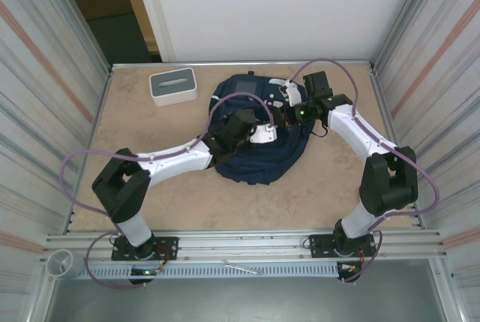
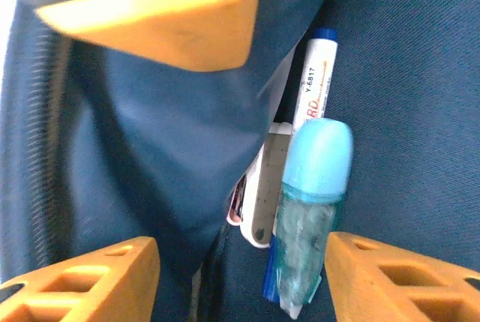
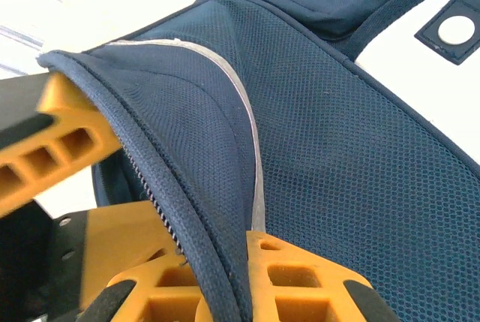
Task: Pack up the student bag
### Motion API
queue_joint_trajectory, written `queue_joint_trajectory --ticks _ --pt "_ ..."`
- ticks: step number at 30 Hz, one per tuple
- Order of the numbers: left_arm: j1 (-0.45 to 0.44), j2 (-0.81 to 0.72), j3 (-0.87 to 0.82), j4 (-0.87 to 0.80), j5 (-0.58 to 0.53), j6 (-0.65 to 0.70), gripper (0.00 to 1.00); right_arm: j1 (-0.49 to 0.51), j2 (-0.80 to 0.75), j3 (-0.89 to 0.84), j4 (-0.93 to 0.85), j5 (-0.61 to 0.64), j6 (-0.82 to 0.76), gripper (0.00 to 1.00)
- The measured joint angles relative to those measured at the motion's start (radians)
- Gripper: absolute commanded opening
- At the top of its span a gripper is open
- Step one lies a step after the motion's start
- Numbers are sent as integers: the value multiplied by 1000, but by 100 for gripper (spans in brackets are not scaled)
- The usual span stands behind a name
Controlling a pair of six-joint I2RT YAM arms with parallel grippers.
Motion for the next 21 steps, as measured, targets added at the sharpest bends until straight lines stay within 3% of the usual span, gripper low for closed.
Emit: queue_joint_trajectory --ticks 9,13,21 --pt "44 -446 -285 22 200 -369 77 5 0 0 1 5 0 8" --pt "148 -546 -365 26 271 -562 80 20 0 0 2 25 1 15" --pt "409 -579 -410 -1 348 -920 80 40 0 0 11 48 16 33"
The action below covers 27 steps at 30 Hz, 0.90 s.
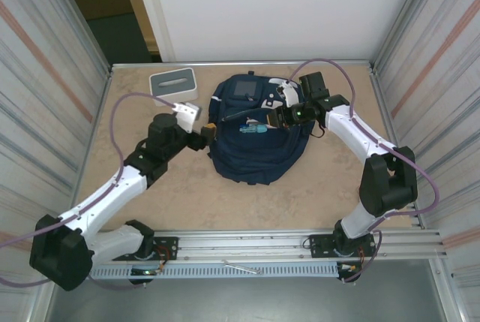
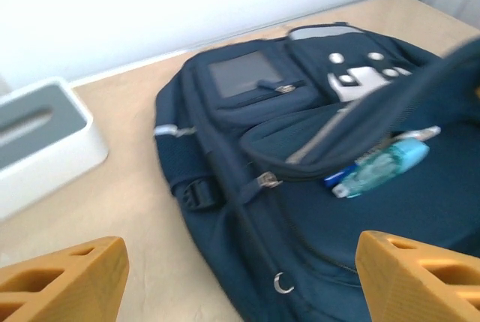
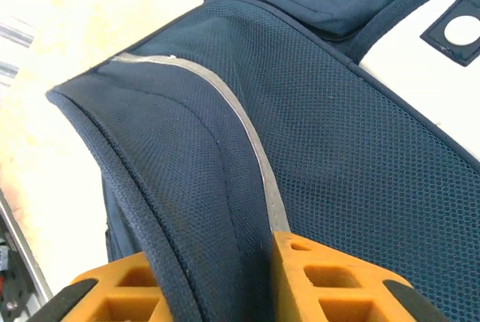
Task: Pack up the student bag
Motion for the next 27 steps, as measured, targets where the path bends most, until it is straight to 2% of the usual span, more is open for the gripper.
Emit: queue_joint_trajectory --ticks 4,8,11,15,19,22,27 --pt "84 0 -55 -13 49 -109 80 60 -16 -23 -6 56 15 45" --pt "92 5 -75 -10 59 -164 79 188 -126 -199 -2 146 22 62" --pt "92 54 -62 -8 89 -192 79 235 -212 -291 -55 217 29 68" --pt "91 186 19 -18 174 -229 80 154 -344 -327 -40 269 48 74" --pt "74 283 85 -4 233 -260 78 -23 -417 -356 92 206 136 75" --pt "65 359 127 4 272 -286 73 -110 -364 -377 187 154 216 75" --pt "59 514 217 6 345 -327 70 -118 -202 -378 275 115 303 74"
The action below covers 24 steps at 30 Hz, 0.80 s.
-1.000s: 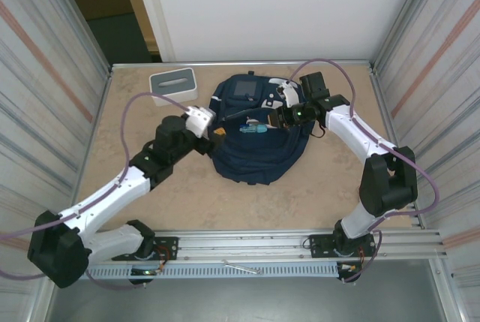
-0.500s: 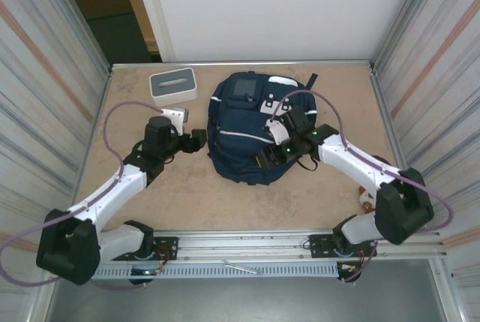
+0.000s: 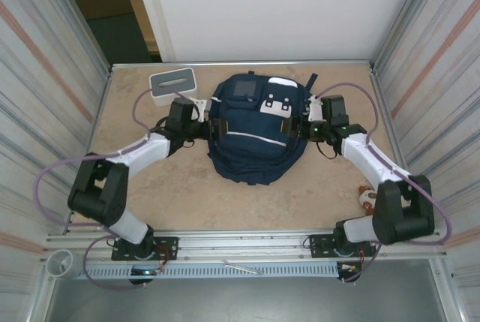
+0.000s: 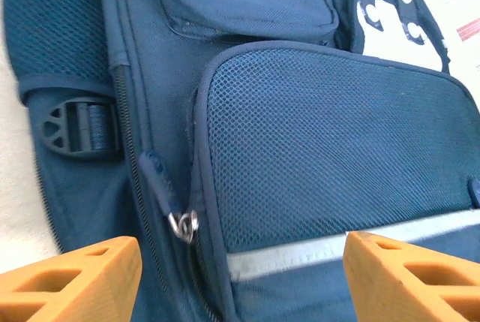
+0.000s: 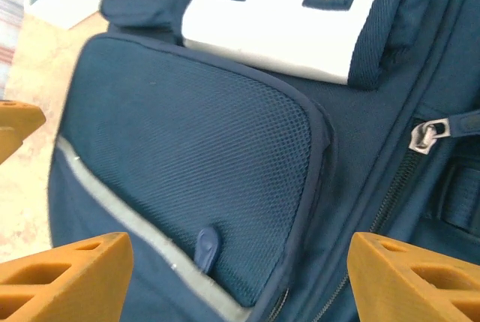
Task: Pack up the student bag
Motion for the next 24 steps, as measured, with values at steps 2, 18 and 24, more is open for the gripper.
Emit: queue_joint_trajectory --ticks 2,18,24 --pt "-12 45 16 2 30 -10 68 1 42 0 26 1 25 73" --pt "-218 127 -76 214 209 -138 51 -116 166 0 161 -10 58 58" --pt "-439 208 23 212 196 -150 52 -201 205 73 97 -8 2 55"
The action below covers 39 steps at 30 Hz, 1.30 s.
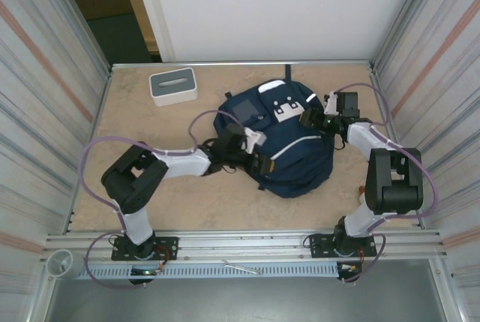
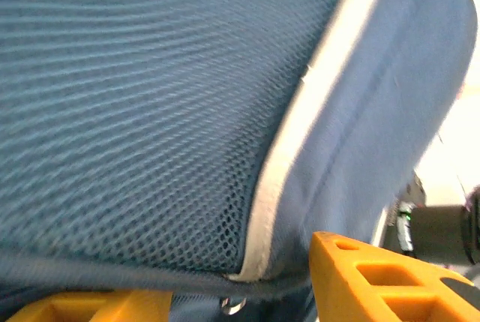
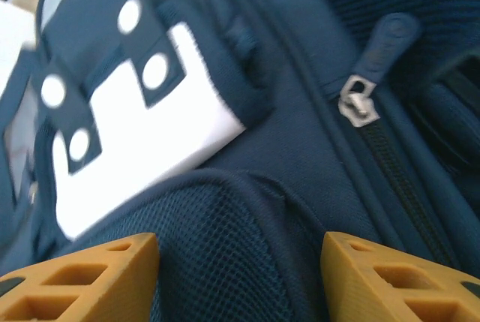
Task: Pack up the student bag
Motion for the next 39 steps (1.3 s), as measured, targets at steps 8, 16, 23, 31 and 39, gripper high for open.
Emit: queue_joint_trajectory --ticks 8,16,23,31,39 --pt "-101 -78 20 -100 2 116 65 40 174 220 -149 -61 -109 50" --pt "-45 -497 -118 -302 -87 344 69 238 373 511 -306 -72 -338 48" --pt "163 -744 -232 -321 -210 333 75 423 608 920 -460 -37 -428 63" --pt "225 -525 -171 -327 -276 270 72 319 287 560 -351 96 -266 73" --pt "232 -416 -169 -272 -335 225 70 316 -94 58 -139 71 -65 61"
